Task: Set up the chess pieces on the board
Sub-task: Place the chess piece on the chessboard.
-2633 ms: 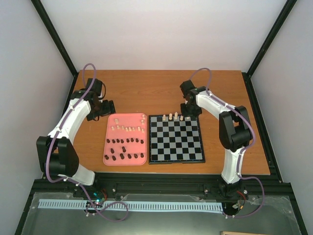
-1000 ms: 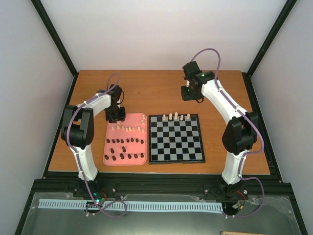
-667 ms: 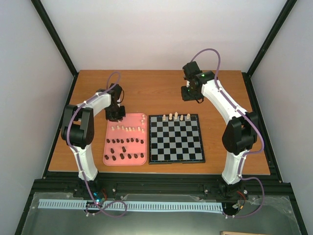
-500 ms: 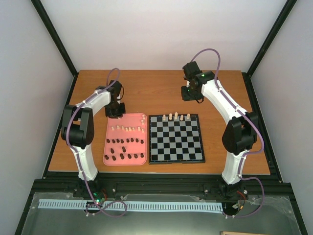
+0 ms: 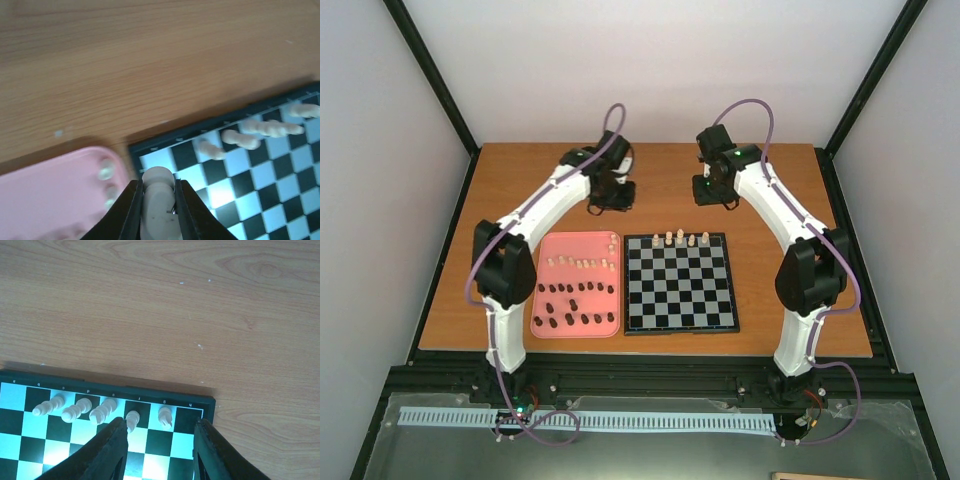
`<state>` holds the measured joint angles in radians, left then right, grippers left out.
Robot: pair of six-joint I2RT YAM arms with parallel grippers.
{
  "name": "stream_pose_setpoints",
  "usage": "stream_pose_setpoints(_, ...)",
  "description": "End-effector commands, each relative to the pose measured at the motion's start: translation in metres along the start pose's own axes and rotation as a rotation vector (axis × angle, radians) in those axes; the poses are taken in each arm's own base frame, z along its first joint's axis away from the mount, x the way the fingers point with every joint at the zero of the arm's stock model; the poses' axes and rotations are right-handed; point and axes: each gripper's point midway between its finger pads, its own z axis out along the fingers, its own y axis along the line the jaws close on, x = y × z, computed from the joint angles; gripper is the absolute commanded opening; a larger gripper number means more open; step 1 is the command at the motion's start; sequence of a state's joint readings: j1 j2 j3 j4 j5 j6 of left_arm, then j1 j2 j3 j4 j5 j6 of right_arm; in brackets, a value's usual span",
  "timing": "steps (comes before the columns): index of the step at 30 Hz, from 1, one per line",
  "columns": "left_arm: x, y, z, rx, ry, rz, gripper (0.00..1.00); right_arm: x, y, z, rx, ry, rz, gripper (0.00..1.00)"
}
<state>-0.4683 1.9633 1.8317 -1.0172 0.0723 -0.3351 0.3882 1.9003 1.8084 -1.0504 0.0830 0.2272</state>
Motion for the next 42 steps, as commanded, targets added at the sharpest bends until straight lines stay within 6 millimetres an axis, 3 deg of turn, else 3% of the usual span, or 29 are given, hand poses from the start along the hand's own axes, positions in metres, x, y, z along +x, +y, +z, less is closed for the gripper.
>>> stream_pose_setpoints(1, 0.015, -0.046, 0.023, 0.071, 0.096, 0.124, 0.17, -0.002, -0.006, 0.0, -0.008, -0.004, 0.02, 0.37)
stream_pose_setpoints(5, 0.032, -0.062, 0.039, 0.077, 0.149, 0.169, 0.17, -0.001, -0.011, -0.001, -0.005, -0.002, 0.023, 0.37)
stream_pose_setpoints(11, 0.052, -0.054, 0.052, 0.049, 0.192, 0.185, 0.17, 0.001, -0.018, -0.001, -0.007, -0.004, 0.031, 0.37)
stream_pose_setpoints(21, 0.062, -0.051, 0.077, 0.055, 0.216, 0.208, 0.18, 0.005, -0.019, 0.003, -0.017, 0.007, 0.035, 0.37)
stream_pose_setpoints(42, 0.051, -0.061, 0.094, 0.068, 0.212, 0.129, 0.21, 0.012, -0.024, 0.006, -0.011, 0.022, 0.039, 0.37)
